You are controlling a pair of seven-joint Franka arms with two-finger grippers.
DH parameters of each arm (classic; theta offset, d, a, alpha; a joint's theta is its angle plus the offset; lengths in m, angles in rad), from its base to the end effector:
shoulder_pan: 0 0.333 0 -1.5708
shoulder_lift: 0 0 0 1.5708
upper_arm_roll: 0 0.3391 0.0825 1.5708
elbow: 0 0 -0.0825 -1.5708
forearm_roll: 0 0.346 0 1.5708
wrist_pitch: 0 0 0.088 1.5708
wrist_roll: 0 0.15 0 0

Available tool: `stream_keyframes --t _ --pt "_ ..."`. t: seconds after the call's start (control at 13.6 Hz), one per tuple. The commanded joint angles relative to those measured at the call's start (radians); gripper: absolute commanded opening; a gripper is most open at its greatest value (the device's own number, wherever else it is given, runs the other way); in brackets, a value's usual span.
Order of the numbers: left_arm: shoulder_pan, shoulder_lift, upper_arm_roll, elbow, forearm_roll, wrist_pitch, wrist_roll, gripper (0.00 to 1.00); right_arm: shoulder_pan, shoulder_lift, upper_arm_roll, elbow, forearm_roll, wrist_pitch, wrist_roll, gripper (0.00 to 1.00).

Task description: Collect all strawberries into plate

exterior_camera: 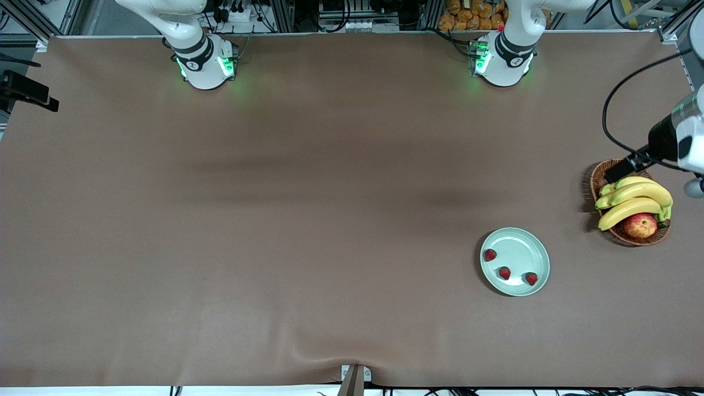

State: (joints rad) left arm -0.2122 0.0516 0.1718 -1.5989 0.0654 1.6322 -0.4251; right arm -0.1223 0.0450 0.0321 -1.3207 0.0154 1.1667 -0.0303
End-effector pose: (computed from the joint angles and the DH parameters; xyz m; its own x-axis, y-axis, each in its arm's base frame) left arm 0.5363 -0.0145 0.5713 0.9288 0.3704 0.0144 0.3704 -0.9259 -0.0747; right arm 0.4745 -0.0407 0.6549 0.9790 -0.0518 -0.1970 -0.0573 -0.9981 -0.0225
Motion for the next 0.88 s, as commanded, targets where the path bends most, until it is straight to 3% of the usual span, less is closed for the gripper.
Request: stream_keyframes --t 0.0,0.15,0.44,0.81 --pt "0.086 -0.059 -0.09 -0.026 -0.026 -0.038 0.156 1.0 0.0 -0.004 0.012 0.023 -0.025 -0.033 0.035 1.0" --pt "0.088 -0.087 -0.097 -0.026 -0.044 -0.104 0.306 1.0 0.0 -0.004 0.012 0.023 -0.025 -0.033 0.04 1.0" --pt "0.102 -0.119 -0.199 -0.027 -0.044 -0.187 0.376 1.0 0.0 -0.004 0.011 0.023 -0.026 -0.033 0.044 1.0" --pt "0.14 -0.144 -0.215 -0.027 -0.044 -0.207 0.469 1.0 -0.002 -0.004 0.008 0.023 -0.026 -0.033 0.047 1.0"
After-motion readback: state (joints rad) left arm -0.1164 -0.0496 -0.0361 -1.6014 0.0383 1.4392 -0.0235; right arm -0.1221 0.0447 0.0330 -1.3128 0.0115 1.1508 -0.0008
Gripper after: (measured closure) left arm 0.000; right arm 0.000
